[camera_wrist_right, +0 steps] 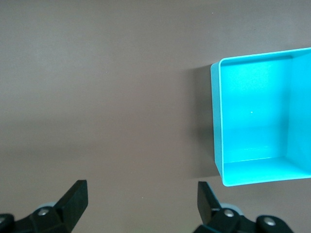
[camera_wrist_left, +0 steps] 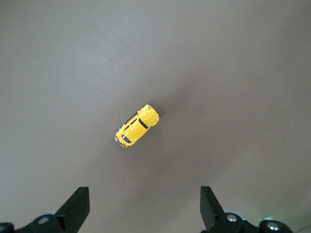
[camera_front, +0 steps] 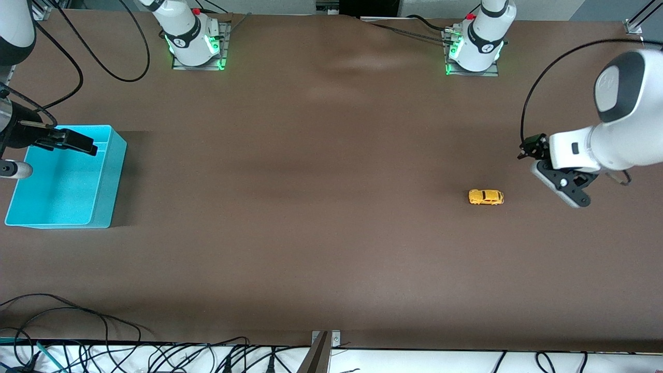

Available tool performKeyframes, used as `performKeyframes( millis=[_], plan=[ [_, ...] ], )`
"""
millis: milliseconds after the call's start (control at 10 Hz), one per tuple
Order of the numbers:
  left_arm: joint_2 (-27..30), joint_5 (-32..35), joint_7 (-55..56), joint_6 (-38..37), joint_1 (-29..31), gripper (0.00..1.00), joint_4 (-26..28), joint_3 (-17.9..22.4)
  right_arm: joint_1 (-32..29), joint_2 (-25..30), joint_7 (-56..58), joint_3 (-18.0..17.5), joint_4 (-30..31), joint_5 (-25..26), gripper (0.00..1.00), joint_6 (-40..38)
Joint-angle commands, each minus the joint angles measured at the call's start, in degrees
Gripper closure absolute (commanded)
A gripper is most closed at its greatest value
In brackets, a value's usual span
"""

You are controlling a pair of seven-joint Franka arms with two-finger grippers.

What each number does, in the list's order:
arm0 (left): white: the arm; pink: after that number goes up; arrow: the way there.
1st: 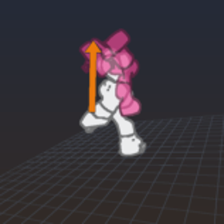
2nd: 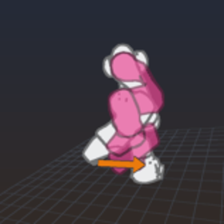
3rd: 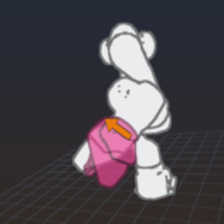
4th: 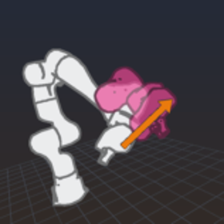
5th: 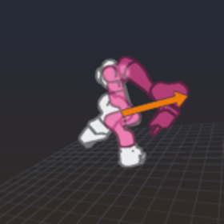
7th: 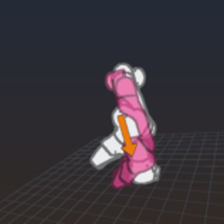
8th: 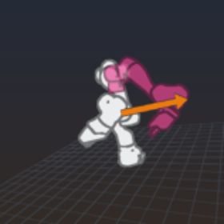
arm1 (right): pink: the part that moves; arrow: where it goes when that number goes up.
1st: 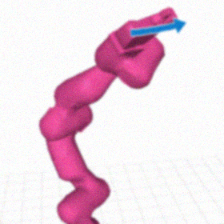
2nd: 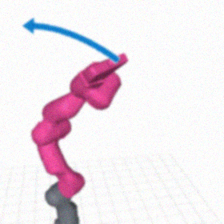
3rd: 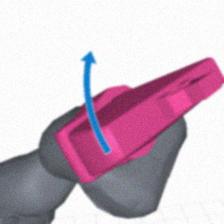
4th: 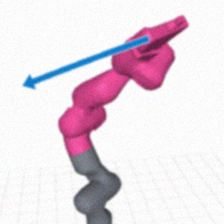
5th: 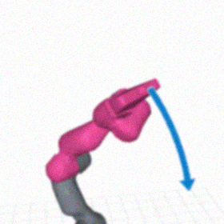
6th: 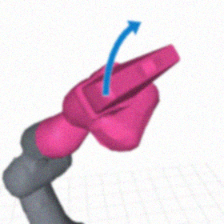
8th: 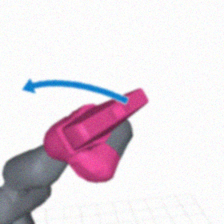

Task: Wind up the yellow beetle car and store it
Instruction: 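Move the left gripper down over the yellow beetle car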

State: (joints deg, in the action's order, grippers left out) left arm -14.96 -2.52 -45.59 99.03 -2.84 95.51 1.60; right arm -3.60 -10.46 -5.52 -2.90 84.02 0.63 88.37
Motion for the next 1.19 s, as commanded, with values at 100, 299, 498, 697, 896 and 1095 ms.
performKeyframes(
  millis=[100, 299, 498, 697, 896, 1095],
  plan=[
    [-4.6, 0.8, -19.3, 15.1, 1.0, 0.00, 8.1, -0.2, -0.3, 0.1, 0.6, 0.0, -0.3, 0.2, 0.00, 0.0],
    [-5.9, 0.9, -28.7, 27.0, 0.9, 0.00, 14.5, -0.4, -0.4, 0.1, 0.6, 0.0, -0.3, 0.2, 0.00, 0.3],
    [-8.7, 0.9, -37.2, 31.4, 0.9, 0.00, 16.2, -0.4, -0.4, 0.1, 0.6, 0.0, -0.3, 0.2, 0.00, 0.3],
    [-8.9, 0.9, -43.5, 39.7, 0.9, 0.00, 21.8, -0.5, -0.4, -0.3, 0.6, 0.0, -0.3, 0.2, 0.00, 0.3],
    [-8.9, 0.9, -43.8, 43.3, 1.0, 0.00, 25.6, -0.4, -0.4, -0.3, 0.6, 0.0, -0.3, 0.2, 0.00, 0.3],
    [-8.9, 0.9, -43.8, 46.7, 0.9, 0.00, 27.5, -0.5, -0.4, -0.3, 0.6, 0.0, -0.3, 0.2, 0.00, 0.3]
  ],
)
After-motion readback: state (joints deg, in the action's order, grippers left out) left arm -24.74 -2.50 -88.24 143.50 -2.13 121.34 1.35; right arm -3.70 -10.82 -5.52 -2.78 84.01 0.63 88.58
